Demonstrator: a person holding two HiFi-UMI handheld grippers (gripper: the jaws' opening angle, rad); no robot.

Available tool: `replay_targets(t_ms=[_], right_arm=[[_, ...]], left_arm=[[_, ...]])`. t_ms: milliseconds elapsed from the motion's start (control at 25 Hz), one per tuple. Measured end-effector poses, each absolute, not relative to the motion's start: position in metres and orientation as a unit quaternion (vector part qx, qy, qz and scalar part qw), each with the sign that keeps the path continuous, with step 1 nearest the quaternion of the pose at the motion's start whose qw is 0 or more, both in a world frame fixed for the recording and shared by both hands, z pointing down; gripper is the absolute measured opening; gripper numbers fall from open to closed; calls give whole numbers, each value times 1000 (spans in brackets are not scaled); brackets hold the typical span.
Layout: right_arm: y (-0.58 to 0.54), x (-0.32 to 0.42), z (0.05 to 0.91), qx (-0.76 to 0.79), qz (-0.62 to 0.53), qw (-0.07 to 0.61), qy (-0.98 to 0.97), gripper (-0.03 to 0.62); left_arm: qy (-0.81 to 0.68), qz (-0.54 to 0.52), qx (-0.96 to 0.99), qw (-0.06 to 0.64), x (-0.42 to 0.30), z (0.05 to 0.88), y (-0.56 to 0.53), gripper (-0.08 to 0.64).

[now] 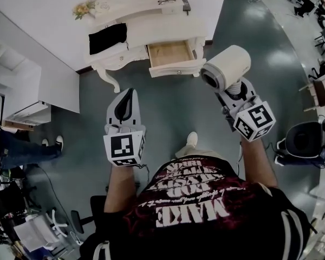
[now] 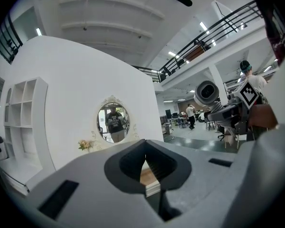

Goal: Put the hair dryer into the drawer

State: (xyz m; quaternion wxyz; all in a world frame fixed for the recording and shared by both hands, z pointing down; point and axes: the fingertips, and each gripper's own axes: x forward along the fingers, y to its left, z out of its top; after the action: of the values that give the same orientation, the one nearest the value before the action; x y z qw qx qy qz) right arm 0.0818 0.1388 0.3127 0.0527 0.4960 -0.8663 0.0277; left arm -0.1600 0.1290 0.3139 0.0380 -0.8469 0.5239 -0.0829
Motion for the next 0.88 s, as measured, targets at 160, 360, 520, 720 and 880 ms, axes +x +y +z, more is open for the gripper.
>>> replay_targets(t_ms=[160, 360, 520, 720, 880], right_arm=[[122, 90, 319, 496, 37, 46, -866, 201], [102, 98, 323, 493, 42, 37, -868, 201], [91, 104, 328, 485, 46, 35, -872, 201], [74, 115, 334, 480, 43, 31, -876, 201], [62, 119, 339, 471, 52, 39, -880, 201]], left_arm=[[522, -93, -847, 38, -151, 318, 113, 5], [520, -102, -848, 30, -142, 322, 92, 5], [524, -97, -846, 33, -133, 314, 77, 5], [519, -96, -849, 31, -118, 318, 58, 5], [528, -96, -844, 29, -112, 315, 47, 5]])
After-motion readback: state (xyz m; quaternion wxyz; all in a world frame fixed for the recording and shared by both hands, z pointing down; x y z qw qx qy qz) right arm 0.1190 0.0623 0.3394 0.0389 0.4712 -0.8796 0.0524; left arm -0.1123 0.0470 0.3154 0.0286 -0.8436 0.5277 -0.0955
